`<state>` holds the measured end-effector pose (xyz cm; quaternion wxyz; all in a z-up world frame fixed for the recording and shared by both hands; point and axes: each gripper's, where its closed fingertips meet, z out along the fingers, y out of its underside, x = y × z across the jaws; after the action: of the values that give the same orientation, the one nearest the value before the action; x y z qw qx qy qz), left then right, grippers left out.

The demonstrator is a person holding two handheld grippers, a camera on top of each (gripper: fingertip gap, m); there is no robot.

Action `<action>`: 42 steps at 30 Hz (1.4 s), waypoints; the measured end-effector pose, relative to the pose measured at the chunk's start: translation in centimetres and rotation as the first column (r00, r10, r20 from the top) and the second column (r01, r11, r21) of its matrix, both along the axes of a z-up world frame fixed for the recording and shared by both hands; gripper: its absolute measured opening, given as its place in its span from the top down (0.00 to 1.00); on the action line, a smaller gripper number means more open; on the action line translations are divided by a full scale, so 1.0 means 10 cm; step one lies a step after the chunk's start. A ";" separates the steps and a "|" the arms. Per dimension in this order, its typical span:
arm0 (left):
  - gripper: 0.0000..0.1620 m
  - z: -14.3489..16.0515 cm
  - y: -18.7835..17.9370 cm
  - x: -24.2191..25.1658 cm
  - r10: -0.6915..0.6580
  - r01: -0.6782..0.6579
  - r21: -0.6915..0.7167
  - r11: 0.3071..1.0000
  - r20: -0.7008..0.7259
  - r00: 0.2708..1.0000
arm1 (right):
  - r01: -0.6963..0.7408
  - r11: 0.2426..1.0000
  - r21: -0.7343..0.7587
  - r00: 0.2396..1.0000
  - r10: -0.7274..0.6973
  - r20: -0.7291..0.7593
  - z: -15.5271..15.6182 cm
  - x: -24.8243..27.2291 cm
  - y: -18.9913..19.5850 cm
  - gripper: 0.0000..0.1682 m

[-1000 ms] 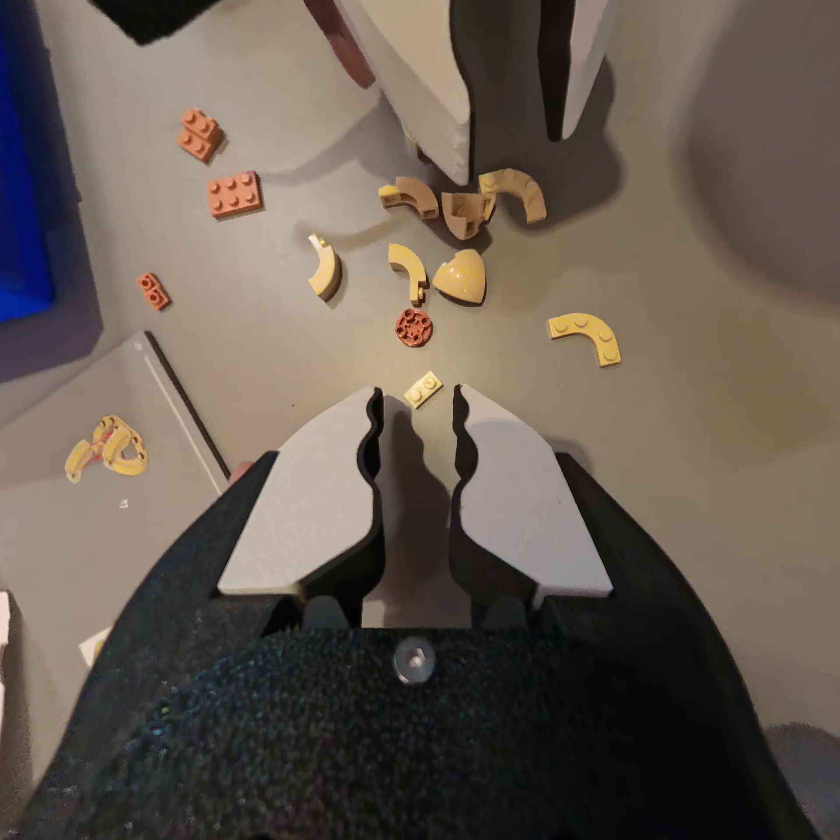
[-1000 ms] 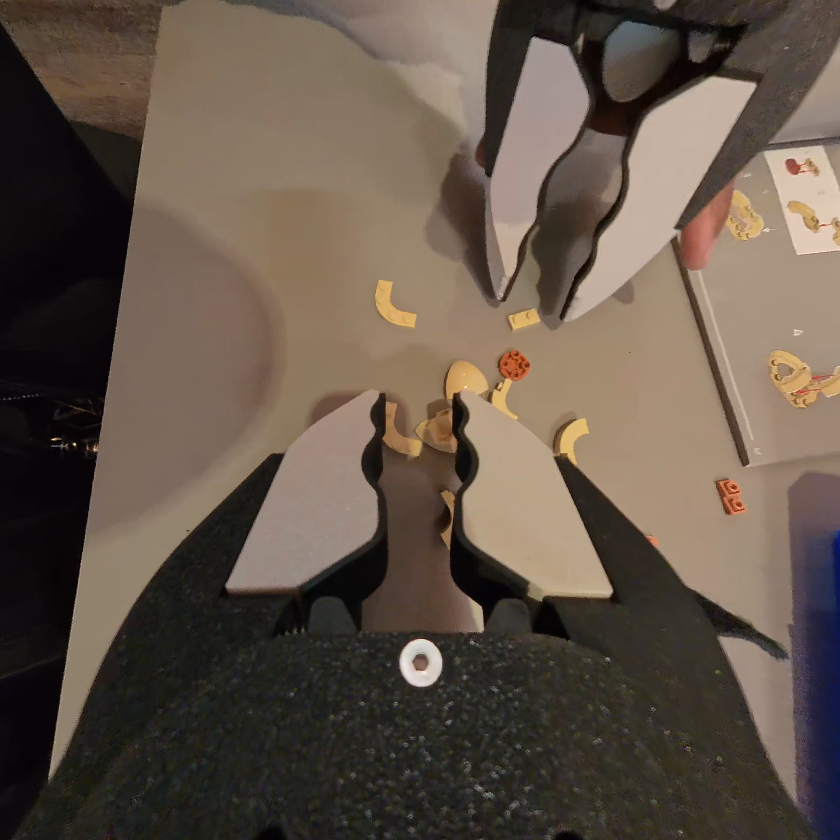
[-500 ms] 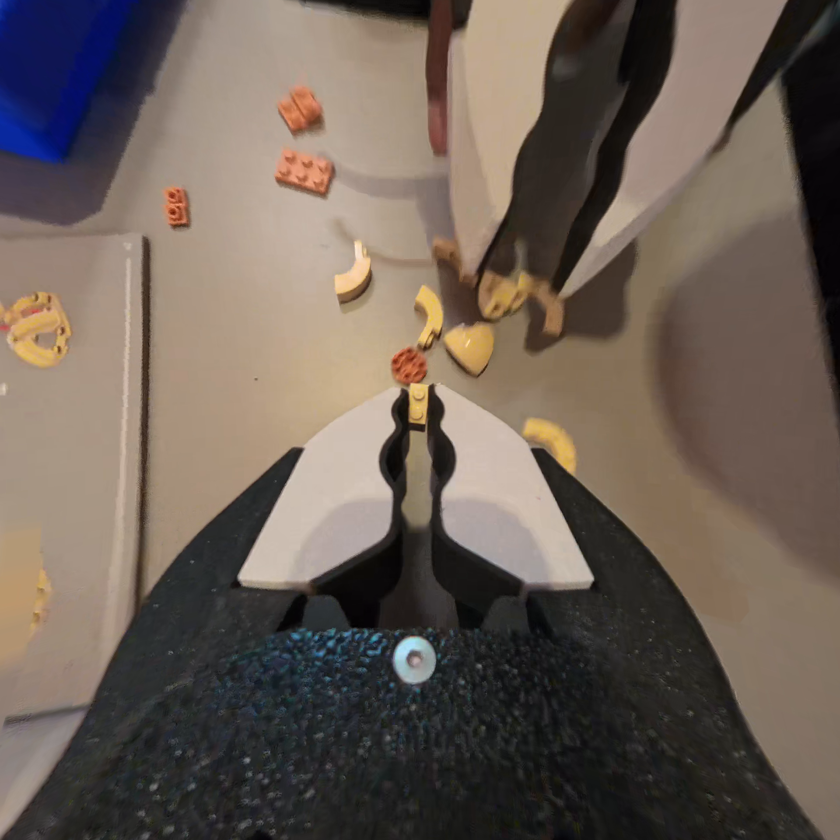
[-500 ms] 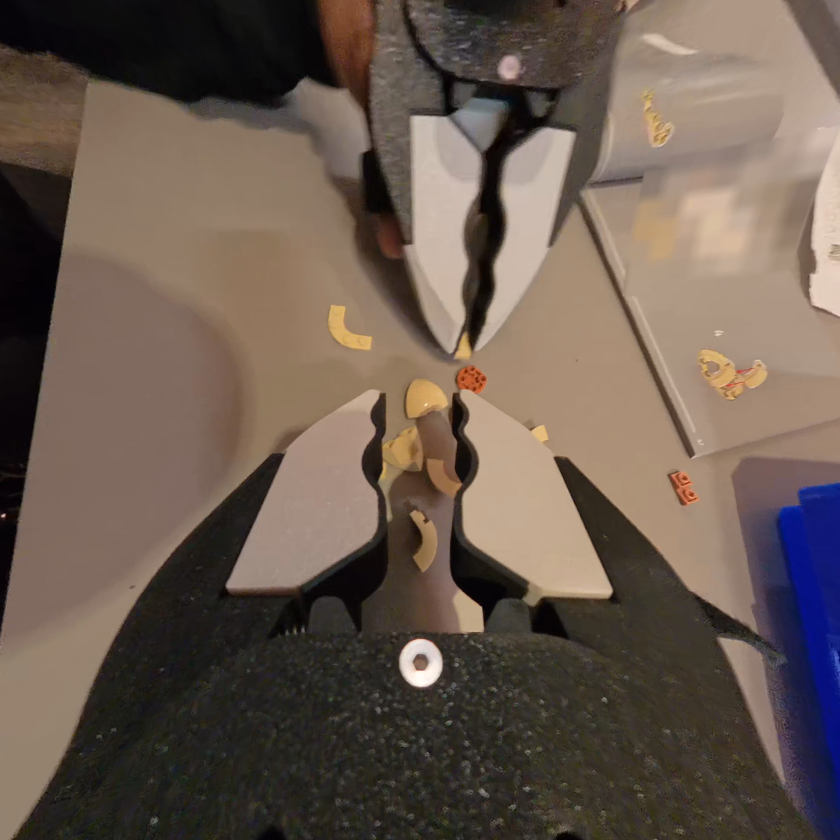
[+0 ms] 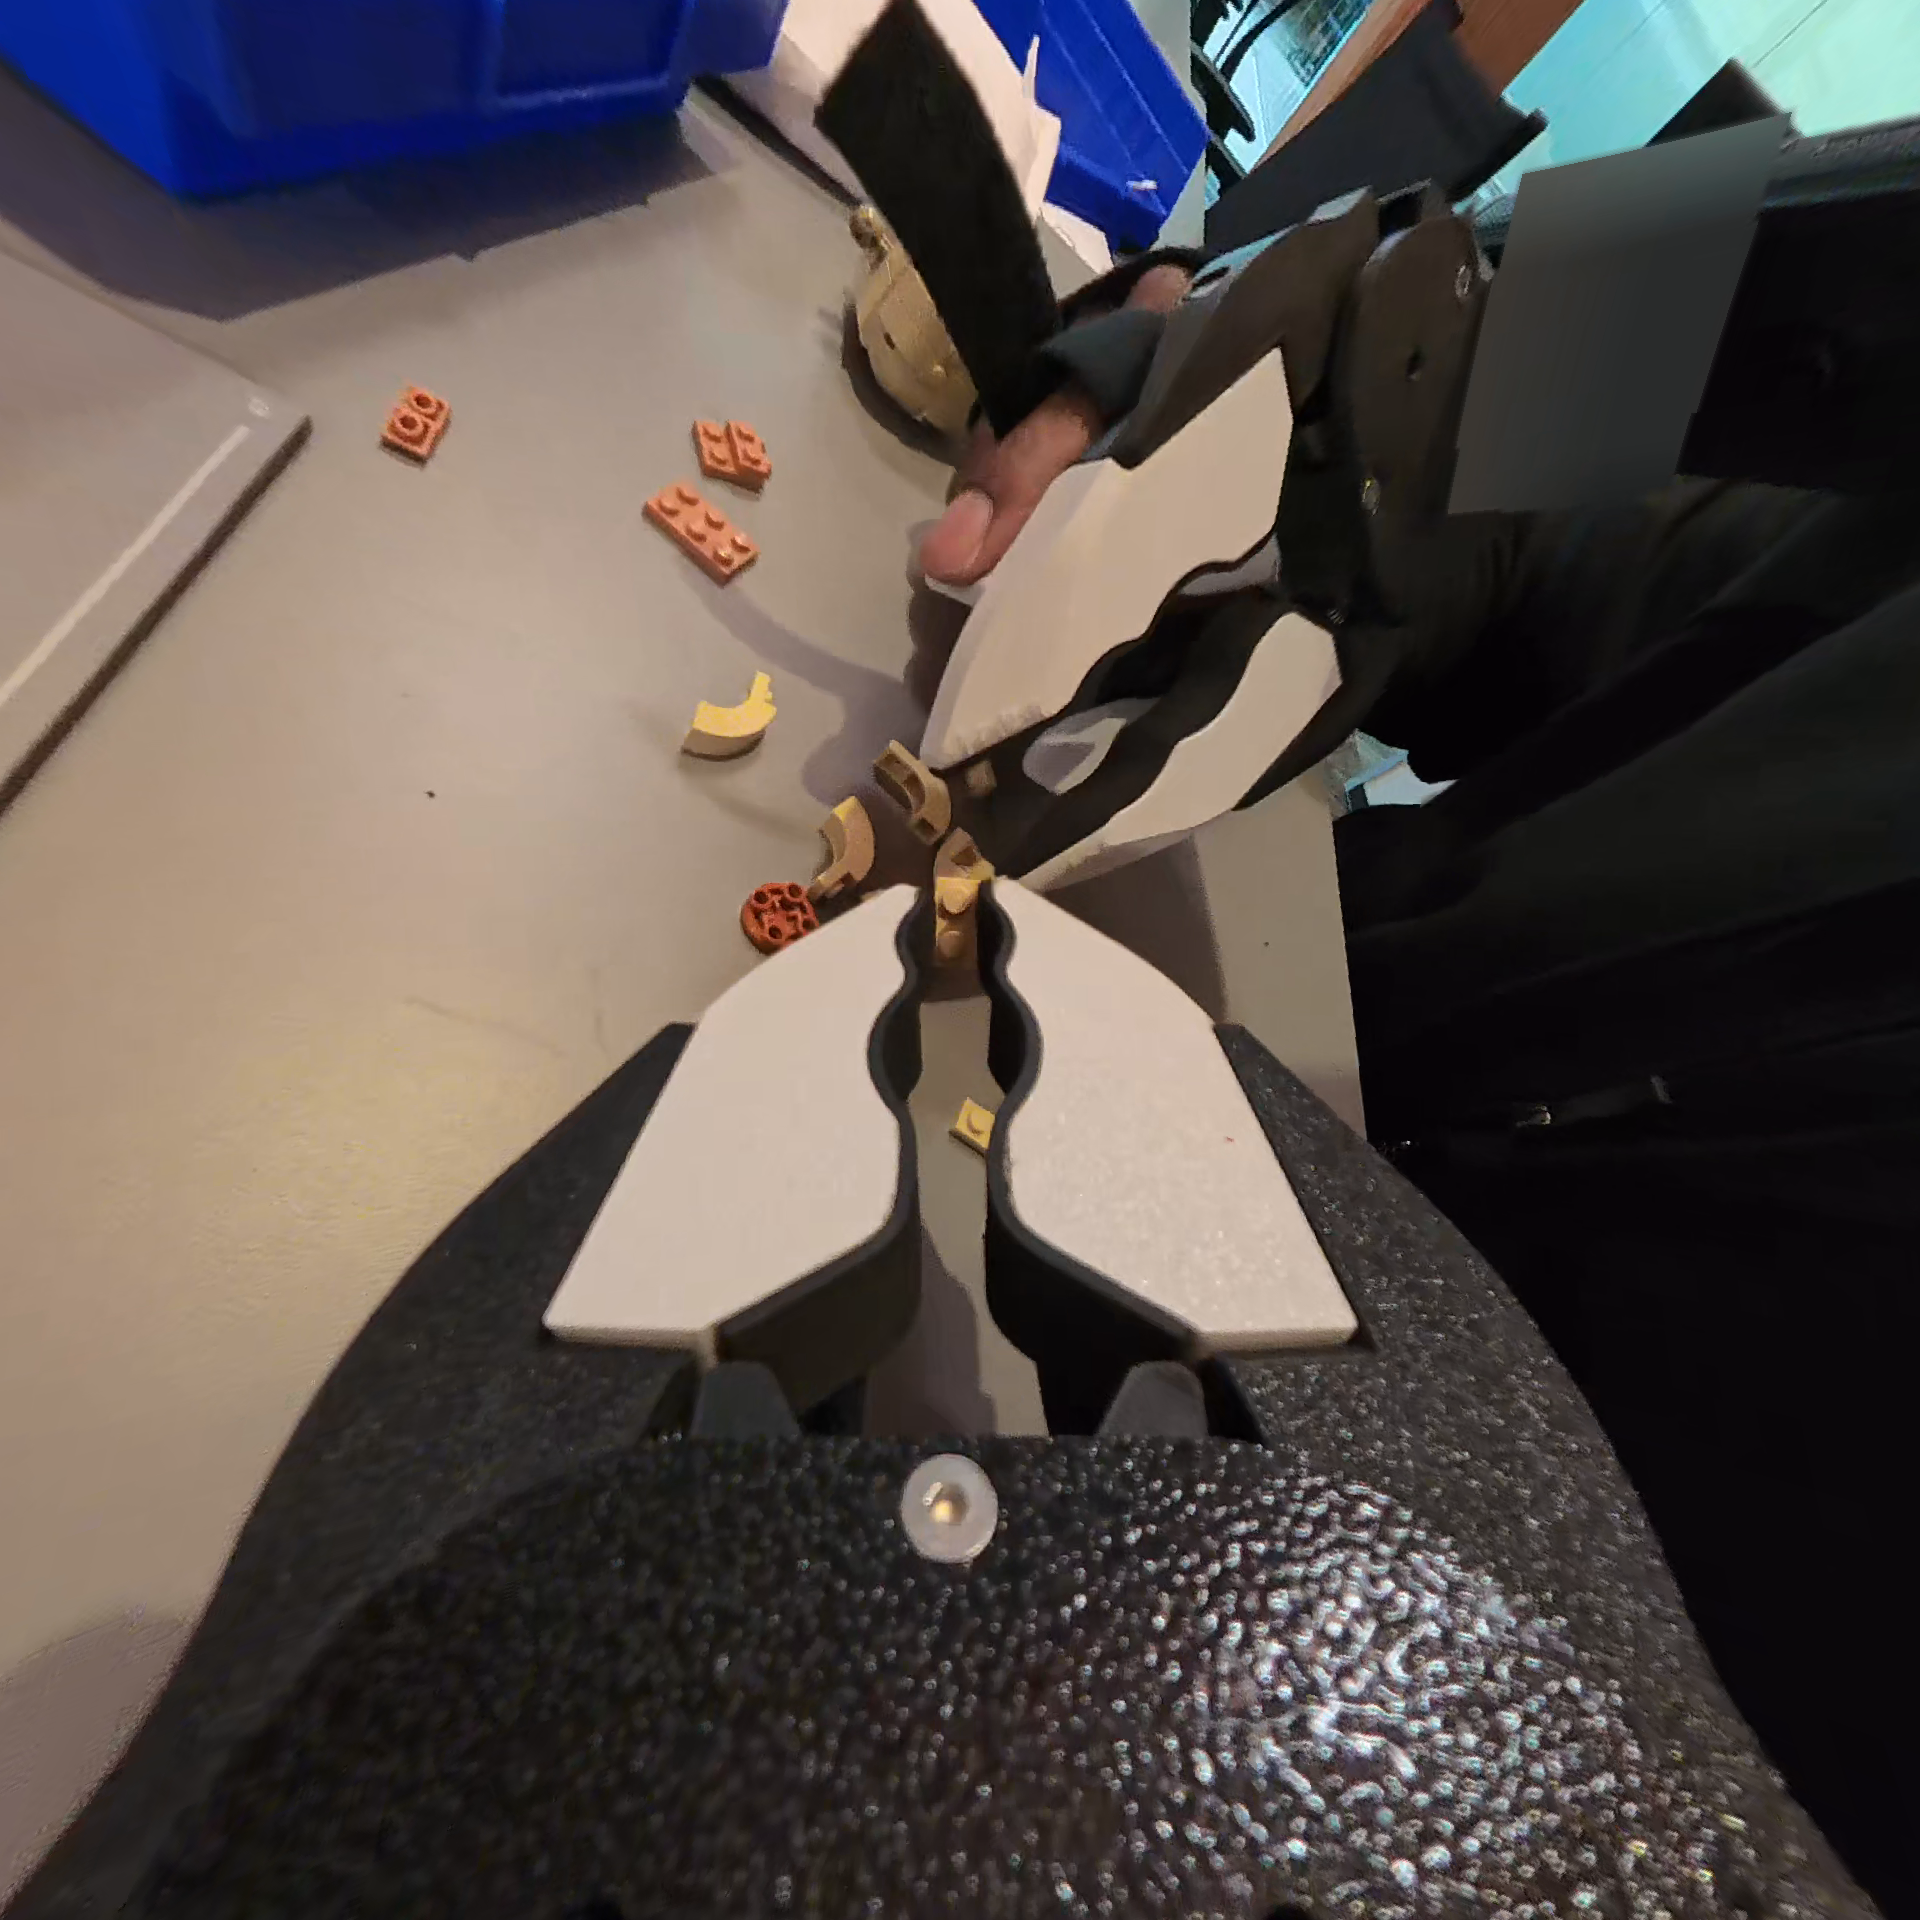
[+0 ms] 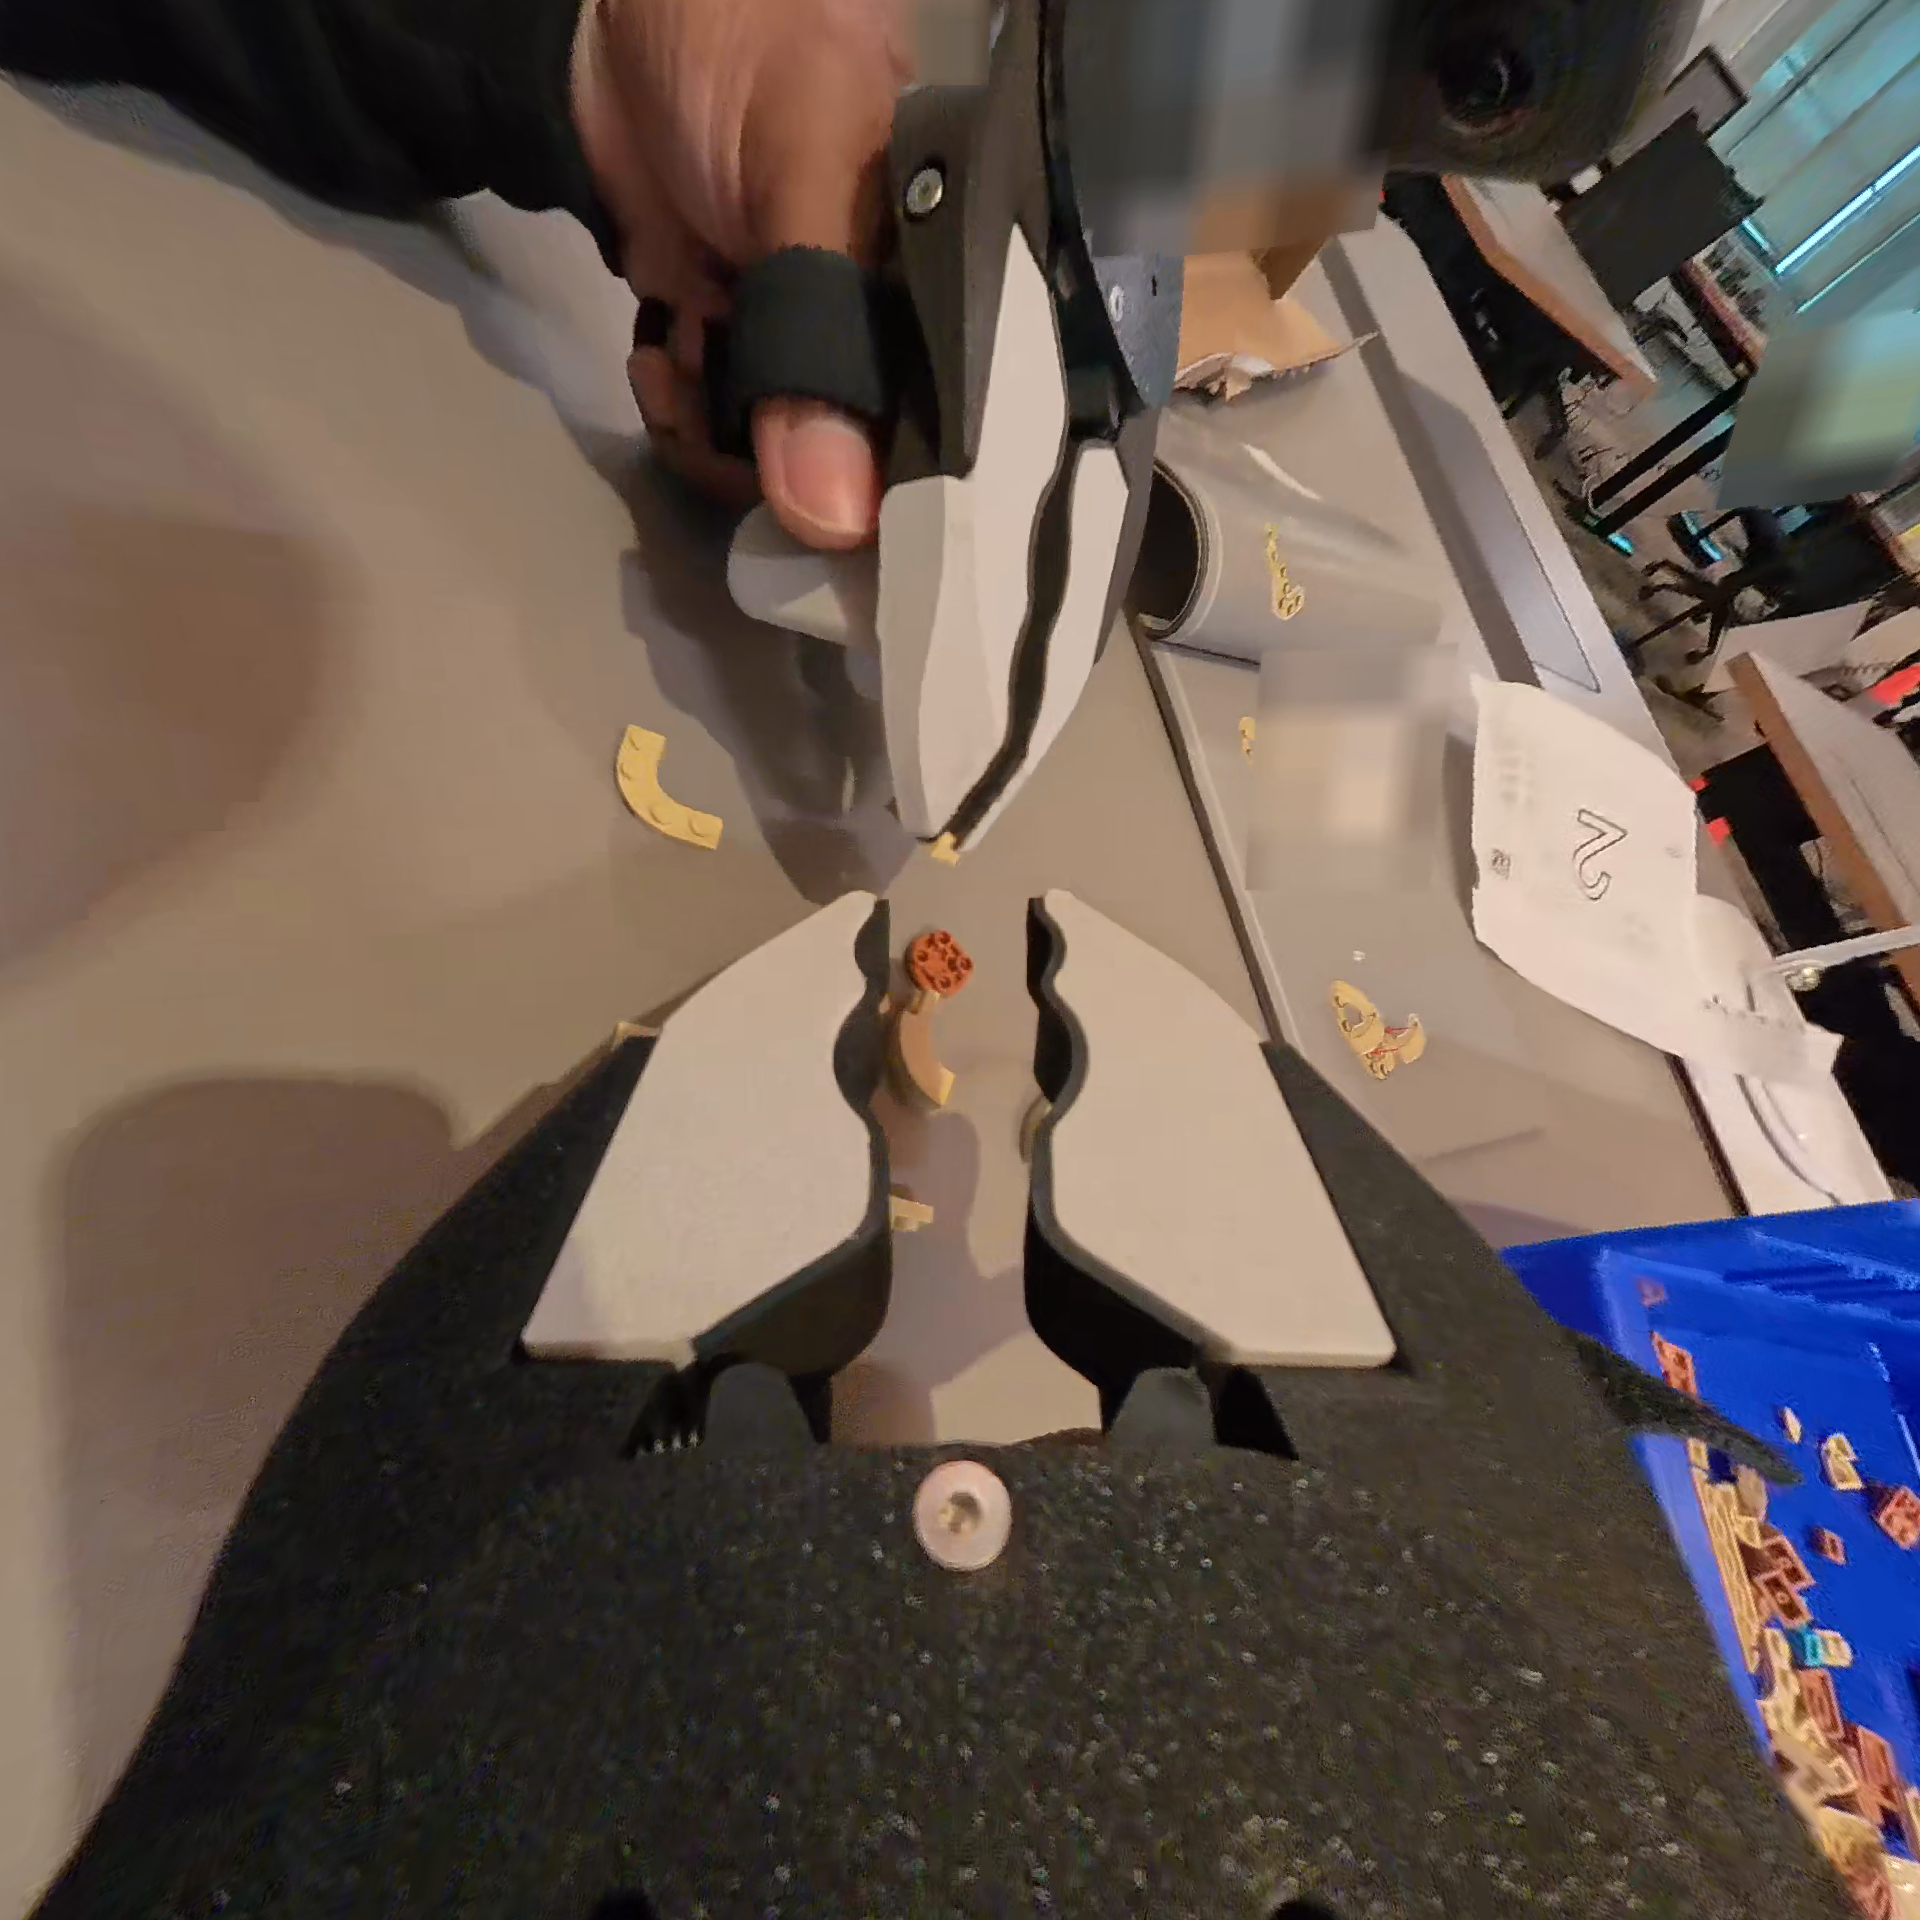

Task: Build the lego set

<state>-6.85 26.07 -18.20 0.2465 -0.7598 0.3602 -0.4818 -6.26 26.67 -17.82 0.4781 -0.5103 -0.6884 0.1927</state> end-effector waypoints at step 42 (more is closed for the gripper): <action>0.95 -0.43 -0.48 -0.23 0.037 0.145 0.296 0.944 -0.533 0.845 | -0.077 0.990 0.115 0.997 0.078 -0.004 0.00 -0.02 -0.16 0.98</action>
<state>-9.11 21.29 -22.48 0.2450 -0.8015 0.5101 -0.1934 -6.49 25.03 -17.84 0.5015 -0.4541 -0.7157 0.1734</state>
